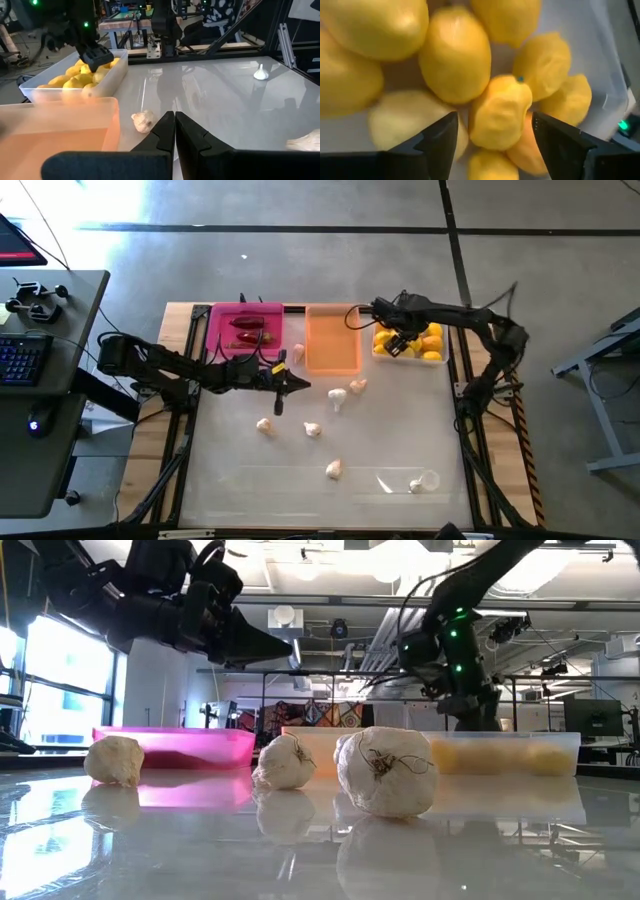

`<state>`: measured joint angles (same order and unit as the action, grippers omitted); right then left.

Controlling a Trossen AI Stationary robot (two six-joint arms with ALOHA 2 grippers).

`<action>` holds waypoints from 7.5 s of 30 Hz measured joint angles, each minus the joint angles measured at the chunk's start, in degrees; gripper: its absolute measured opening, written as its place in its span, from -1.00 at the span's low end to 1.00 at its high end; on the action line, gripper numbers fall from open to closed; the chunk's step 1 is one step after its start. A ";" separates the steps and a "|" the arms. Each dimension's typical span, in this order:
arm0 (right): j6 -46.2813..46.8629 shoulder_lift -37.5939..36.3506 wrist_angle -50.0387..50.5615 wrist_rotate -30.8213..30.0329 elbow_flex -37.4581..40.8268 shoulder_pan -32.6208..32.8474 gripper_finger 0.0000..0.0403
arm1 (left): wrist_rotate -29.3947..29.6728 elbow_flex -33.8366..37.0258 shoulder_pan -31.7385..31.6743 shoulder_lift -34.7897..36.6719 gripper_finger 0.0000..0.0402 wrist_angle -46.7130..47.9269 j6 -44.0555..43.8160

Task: Sort produce into baskets
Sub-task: Adjust the transparent bin, then put the white garlic into the orange bin

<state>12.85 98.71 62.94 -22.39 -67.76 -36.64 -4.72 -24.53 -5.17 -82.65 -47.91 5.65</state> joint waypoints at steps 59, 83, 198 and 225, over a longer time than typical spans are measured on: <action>6.35 -29.67 -15.90 5.89 29.50 4.96 -1.00 | -13.20 2.08 -11.85 -0.04 -1.00 -18.81 -11.21; 8.25 -29.67 -20.75 6.71 29.50 6.78 -1.00 | -5.33 2.07 -13.55 -0.07 -1.00 -11.94 -3.53; -14.26 -29.70 -56.02 1.73 24.39 23.40 -1.00 | 9.32 -29.53 -13.59 -6.52 -0.61 68.88 5.15; -14.37 -29.68 -57.23 1.76 24.39 23.40 -1.00 | 3.45 -45.05 -15.13 -19.51 -0.61 59.40 5.80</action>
<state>-1.52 69.03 5.72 -20.62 -43.38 -13.23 -1.27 -69.59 -20.29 -102.16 11.49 11.45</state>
